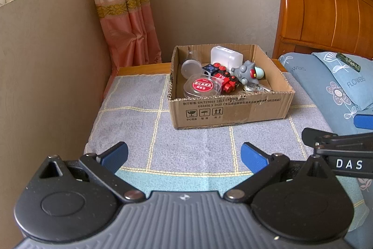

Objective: Organize rigid objects

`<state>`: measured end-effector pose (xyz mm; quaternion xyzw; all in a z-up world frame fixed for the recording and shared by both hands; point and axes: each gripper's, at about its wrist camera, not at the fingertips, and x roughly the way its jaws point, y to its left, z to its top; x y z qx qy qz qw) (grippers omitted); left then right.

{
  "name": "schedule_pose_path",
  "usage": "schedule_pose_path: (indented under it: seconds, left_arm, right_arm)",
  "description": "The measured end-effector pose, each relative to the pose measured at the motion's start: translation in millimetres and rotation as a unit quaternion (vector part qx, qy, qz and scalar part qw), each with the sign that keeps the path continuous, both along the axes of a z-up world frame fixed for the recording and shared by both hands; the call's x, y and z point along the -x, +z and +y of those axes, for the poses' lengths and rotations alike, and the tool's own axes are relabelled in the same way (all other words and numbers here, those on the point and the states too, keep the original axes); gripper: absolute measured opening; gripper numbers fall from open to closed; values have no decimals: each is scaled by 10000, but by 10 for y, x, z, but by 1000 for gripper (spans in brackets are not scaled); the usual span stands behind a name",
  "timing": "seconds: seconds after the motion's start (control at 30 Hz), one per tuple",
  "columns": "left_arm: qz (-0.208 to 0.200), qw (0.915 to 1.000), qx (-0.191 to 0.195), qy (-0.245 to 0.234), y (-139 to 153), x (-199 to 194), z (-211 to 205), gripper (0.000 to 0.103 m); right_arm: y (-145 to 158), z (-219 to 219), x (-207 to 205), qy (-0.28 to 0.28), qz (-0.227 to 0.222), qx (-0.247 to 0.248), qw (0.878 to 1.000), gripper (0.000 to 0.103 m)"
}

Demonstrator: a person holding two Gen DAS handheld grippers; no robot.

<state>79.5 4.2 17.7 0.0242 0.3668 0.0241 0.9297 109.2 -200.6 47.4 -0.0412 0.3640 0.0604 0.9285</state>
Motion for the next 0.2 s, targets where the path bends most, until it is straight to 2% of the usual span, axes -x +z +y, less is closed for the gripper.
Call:
schedule_pose_path:
  seconds: [0.2]
  left_arm:
    - [7,10000,-10,10,2,0,0,102]
  right_arm:
    - [15,5,-12,-13,-6,-3,10000,103]
